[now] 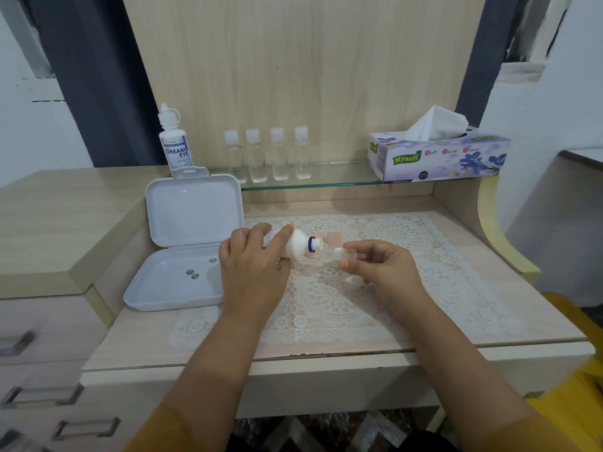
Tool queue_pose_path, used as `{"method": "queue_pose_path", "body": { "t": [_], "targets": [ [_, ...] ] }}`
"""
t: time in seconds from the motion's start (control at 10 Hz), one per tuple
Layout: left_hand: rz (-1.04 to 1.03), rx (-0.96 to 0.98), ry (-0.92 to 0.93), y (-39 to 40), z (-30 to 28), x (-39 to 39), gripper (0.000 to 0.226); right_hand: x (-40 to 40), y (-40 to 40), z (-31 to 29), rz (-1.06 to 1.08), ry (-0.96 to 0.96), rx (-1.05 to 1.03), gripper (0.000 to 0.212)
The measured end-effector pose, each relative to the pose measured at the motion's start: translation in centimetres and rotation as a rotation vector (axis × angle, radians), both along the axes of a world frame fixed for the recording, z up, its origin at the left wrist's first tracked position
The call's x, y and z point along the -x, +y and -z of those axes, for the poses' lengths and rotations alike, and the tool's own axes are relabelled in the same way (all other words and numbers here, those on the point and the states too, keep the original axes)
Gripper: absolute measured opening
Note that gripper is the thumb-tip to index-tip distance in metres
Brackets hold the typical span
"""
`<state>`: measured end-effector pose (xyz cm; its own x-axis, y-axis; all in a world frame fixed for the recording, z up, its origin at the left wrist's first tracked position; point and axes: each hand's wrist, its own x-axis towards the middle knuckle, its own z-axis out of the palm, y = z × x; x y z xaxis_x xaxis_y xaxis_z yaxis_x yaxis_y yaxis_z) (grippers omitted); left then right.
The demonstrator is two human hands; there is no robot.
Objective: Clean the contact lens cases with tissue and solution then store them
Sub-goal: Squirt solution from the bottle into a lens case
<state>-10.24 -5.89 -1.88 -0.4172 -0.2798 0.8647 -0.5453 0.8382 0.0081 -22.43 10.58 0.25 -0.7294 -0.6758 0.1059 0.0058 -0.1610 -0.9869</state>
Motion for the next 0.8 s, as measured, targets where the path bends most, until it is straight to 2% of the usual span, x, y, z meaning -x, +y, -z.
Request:
{"method": "queue_pose_path", "body": {
  "t": [0.6, 0.8],
  "targets": [
    [0.024, -0.034, -0.011, 0.3, 0.1, -0.1, 0.05, 0.5, -0.2, 0.3, -0.01, 0.039, -0.02, 0.029],
    [0.047, -0.113, 0.001, 0.8, -1.0, -0.1, 0.048, 0.6, -0.2, 0.2, -0.026, 0.032, -0.027, 0.029]
  ]
}}
